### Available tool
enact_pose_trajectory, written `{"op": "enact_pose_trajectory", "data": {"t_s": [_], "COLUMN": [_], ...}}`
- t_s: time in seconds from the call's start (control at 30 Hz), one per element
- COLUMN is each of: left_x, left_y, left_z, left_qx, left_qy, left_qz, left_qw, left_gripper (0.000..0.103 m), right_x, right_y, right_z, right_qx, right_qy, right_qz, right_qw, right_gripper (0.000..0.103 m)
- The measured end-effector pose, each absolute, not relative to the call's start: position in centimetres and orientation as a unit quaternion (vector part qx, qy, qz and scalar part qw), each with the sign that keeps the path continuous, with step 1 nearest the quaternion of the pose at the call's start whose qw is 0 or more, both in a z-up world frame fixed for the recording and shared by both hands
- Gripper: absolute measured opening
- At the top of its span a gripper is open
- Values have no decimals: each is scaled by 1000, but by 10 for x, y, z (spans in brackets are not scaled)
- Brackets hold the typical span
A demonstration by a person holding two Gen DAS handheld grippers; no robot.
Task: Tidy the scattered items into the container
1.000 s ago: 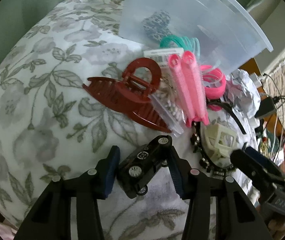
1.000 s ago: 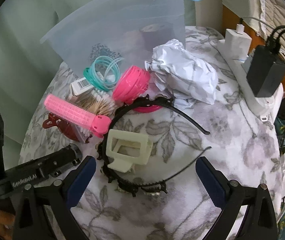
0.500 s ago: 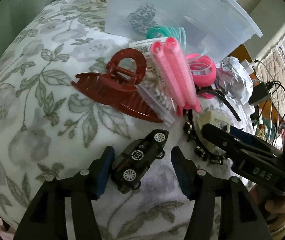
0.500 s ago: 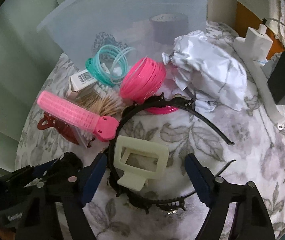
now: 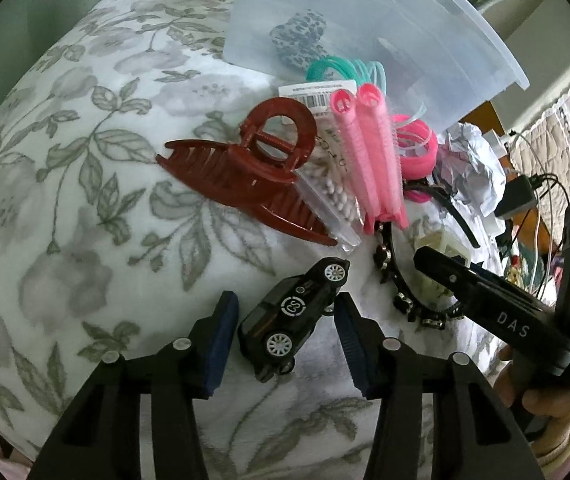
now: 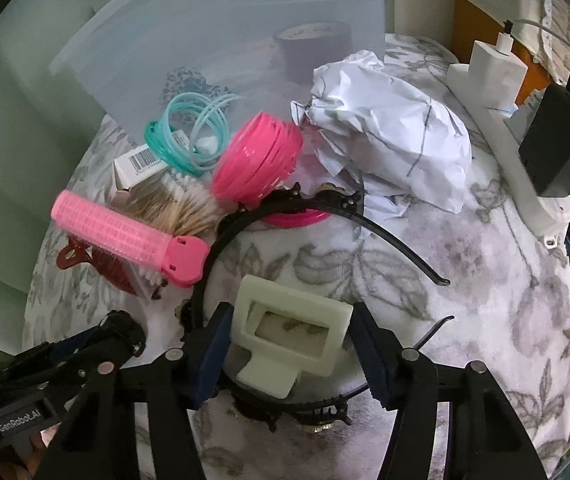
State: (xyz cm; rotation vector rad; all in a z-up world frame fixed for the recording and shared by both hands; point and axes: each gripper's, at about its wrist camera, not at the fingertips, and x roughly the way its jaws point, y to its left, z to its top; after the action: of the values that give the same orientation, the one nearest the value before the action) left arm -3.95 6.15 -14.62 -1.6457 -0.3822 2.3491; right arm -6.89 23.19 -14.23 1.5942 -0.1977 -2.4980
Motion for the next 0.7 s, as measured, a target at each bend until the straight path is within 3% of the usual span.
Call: {"op": "enact_pose_trajectory", "data": {"t_s": [0.37,0.63,0.7], "left_x": [-44,-45,-44], "left_y": [99,114,119], "left_z": [-142,-136,-134], "left_qx": [-562,-559,-559], "left_qy": [-77,-78,-76], "left_qz": [815,819,820], "left_qw": [113,103,99], "left_gripper": [51,47,42], "right_x": [-68,-61,-59], "right_y": [222,230,233], "right_z": [-145,-140,-138], "right_qx": [531,529,528], "right_qy": [-24,-35,-39], "right_qz": [-843,-844,-845], "right_qw": [75,75,74], "right_gripper": [62,61,61]}}
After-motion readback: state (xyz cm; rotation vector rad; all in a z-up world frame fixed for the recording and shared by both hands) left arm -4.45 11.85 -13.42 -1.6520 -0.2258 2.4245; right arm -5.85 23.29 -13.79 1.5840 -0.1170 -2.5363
